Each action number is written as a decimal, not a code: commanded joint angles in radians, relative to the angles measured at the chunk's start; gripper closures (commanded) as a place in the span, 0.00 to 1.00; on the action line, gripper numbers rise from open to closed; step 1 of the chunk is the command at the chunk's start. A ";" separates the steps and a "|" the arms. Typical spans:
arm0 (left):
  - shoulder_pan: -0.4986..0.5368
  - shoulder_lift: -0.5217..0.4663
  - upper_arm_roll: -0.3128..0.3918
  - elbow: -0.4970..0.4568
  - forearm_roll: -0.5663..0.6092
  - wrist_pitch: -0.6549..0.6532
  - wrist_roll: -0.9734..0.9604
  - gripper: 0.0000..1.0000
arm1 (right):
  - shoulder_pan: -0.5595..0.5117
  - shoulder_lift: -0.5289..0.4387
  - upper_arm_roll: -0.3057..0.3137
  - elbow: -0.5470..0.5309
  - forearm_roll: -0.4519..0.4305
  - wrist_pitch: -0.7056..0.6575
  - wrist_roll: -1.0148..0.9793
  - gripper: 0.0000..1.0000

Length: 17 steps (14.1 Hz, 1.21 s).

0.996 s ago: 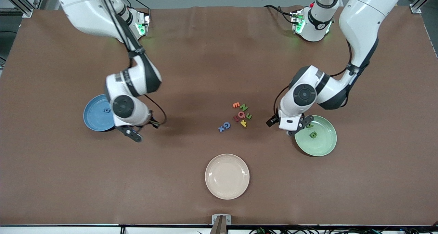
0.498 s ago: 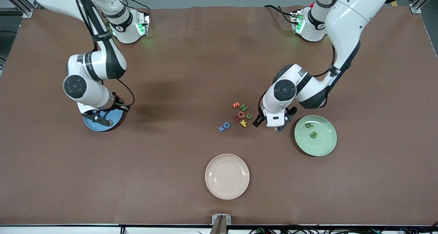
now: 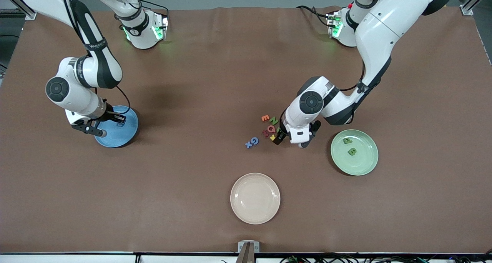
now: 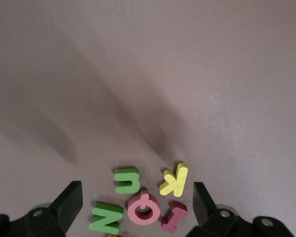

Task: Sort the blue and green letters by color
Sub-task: 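Grasp the green u with the left gripper while the right gripper returns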

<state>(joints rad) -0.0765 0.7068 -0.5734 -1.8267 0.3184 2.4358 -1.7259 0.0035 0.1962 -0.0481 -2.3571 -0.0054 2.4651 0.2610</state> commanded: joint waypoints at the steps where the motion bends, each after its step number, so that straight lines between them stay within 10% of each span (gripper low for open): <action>1: -0.015 0.016 0.004 0.007 0.010 0.006 -0.029 0.08 | -0.016 0.003 0.020 -0.025 -0.004 0.043 -0.009 0.99; 3: -0.014 0.020 0.004 0.001 0.011 0.006 -0.035 0.16 | -0.014 0.014 0.022 -0.024 -0.001 0.051 -0.009 0.97; 6: -0.008 0.020 0.004 -0.019 0.011 0.006 -0.037 0.27 | -0.014 0.014 0.022 -0.022 0.005 0.040 -0.009 0.00; 11: -0.003 0.020 0.006 -0.029 0.011 0.006 -0.037 0.37 | 0.015 0.008 0.027 0.013 0.013 -0.024 0.035 0.00; 17: -0.005 0.026 0.006 -0.028 0.011 0.006 -0.041 0.61 | 0.286 0.026 0.027 0.229 0.024 -0.209 0.496 0.00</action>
<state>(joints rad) -0.0802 0.7352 -0.5679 -1.8484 0.3184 2.4356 -1.7371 0.2043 0.2128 -0.0178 -2.1908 0.0033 2.2943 0.6199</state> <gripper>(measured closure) 0.533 0.000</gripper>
